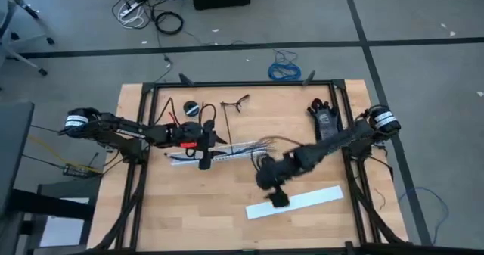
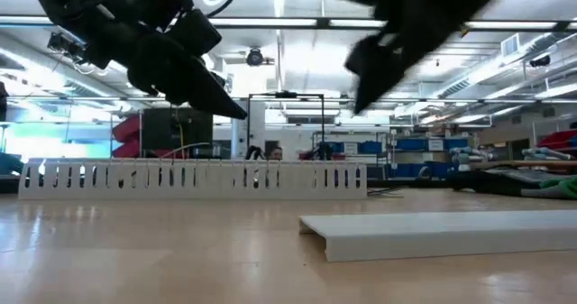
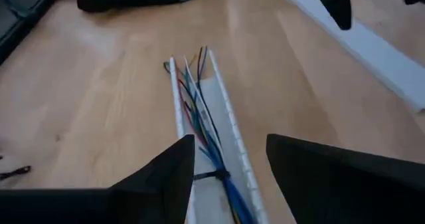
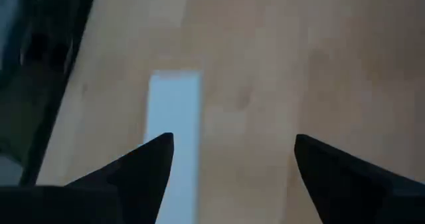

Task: Ziptie cables
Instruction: Close the white cable duct

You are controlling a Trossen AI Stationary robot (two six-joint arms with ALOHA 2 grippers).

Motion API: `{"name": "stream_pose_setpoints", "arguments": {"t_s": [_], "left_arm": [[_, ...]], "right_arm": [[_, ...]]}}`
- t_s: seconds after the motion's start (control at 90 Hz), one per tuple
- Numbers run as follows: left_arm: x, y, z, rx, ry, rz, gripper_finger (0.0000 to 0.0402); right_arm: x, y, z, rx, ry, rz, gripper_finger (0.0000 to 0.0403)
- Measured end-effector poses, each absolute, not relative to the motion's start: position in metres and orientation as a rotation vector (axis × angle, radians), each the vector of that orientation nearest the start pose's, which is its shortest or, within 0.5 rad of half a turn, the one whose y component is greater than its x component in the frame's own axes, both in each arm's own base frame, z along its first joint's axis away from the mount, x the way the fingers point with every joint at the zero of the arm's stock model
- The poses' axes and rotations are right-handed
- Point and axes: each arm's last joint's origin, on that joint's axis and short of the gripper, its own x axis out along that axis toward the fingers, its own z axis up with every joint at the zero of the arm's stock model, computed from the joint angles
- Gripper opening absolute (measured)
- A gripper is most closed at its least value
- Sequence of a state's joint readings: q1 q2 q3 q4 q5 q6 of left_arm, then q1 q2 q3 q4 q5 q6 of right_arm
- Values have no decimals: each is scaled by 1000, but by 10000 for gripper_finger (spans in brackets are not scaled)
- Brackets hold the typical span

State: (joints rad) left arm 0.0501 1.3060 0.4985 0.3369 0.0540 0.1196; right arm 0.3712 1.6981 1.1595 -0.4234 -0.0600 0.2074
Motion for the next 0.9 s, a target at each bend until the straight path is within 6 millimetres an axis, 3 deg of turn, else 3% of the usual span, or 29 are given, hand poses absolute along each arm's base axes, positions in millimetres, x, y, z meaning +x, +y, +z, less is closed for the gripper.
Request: {"name": "stream_pose_setpoints", "arguments": {"t_s": [0.233, 0.444, 0.778, 0.9], "left_arm": [[252, 12, 183, 117, 422, -9, 184], [252, 12, 184, 158, 418, -9, 184], [251, 12, 182, 176, 437, -16, 184], [251, 12, 182, 178, 433, -16, 184]], "right_arm": [[303, 167, 209, 35, 1049, 317, 307], [295, 175, 207, 127, 1090, 201, 307], [299, 185, 158, 167, 1274, 123, 313], [298, 189, 151, 137, 1288, 136, 314]]}}
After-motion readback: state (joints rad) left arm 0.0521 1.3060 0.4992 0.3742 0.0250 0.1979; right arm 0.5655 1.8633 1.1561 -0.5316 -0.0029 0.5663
